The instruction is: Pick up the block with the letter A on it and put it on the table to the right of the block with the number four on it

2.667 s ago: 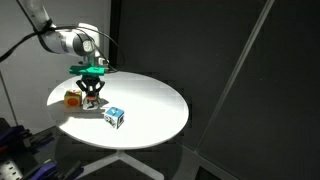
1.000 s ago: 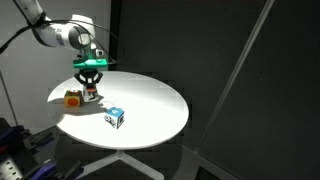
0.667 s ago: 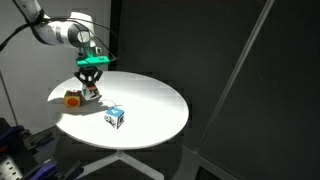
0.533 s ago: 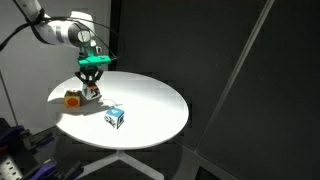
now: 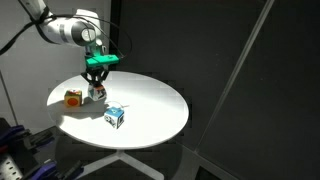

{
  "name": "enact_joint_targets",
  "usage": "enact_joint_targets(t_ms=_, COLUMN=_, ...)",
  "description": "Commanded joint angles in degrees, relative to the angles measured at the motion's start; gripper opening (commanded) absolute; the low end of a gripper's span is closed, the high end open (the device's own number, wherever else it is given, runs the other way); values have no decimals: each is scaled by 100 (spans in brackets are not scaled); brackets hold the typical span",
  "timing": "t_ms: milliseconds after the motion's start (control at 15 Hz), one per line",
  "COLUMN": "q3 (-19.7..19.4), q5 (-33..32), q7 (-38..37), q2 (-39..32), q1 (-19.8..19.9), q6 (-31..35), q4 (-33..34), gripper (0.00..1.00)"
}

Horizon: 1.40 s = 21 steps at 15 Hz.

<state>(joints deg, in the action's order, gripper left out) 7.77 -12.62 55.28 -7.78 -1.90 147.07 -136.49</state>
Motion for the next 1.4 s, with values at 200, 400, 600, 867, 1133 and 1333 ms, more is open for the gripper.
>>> enact_joint_targets(t_ms=200, q3=-259, q5=240, q7=546, q2=431, q1=206, q6=1, q4=-306, gripper=6)
enact_joint_targets(t_ms=400, q3=-401, q5=328, q7=701, q2=547, q1=282, q6=-3, q4=-400, gripper=6)
enact_joint_targets(t_ms=600, q3=-572, q5=362, q7=801, q2=658, q1=355, q6=-5, q4=-477, gripper=6)
enact_joint_targets(t_ms=867, q3=-808, q5=289, q7=791, q2=749, q1=462, q6=-7, q4=-569, gripper=6)
enact_joint_targets(t_ms=1133, q3=-1023, q5=267, q7=773, q2=776, q1=581, q6=-21, q4=-602, gripper=6)
enact_joint_targets(t_ms=1333, q3=-1165, q5=247, q7=733, q2=729, q1=680, q6=-20, q4=-544, gripper=6)
